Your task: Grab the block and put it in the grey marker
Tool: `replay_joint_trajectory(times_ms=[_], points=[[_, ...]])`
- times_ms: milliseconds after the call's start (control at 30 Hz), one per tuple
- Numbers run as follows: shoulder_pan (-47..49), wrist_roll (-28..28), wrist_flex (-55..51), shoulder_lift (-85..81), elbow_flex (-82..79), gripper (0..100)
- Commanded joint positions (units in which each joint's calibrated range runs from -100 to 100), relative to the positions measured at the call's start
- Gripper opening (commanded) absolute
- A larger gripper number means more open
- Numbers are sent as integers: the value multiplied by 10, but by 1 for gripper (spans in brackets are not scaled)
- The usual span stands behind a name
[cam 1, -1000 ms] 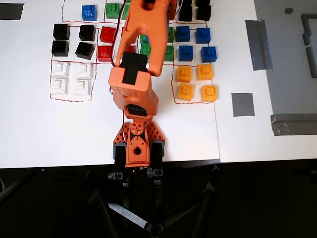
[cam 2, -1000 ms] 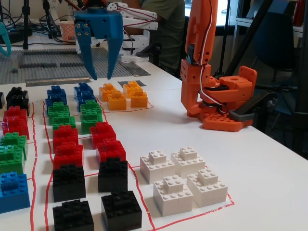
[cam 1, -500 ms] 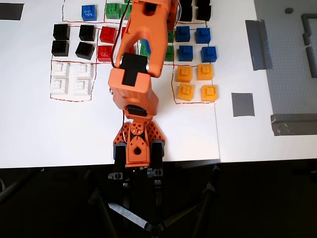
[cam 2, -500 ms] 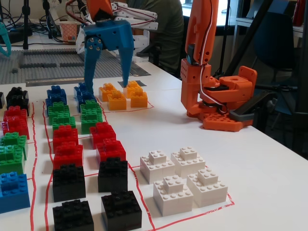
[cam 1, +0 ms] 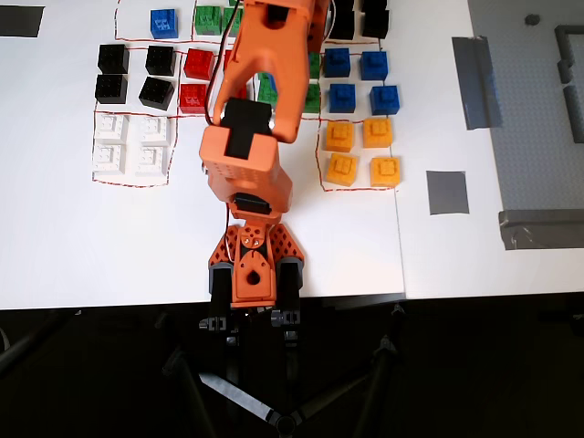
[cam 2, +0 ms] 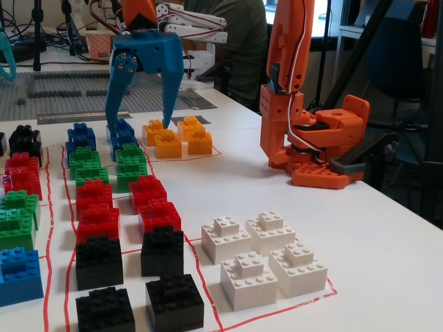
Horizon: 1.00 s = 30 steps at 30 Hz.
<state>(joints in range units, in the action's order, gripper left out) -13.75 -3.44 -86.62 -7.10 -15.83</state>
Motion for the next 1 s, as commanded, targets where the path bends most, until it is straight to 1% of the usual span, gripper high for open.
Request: replay_joint_trajectory(times_ms=[0, 200, 967], points=[[-1, 4, 16, -15, 23, 31], [-10, 0, 45, 2, 8, 31], [-54, -15, 89, 81, 12, 30]])
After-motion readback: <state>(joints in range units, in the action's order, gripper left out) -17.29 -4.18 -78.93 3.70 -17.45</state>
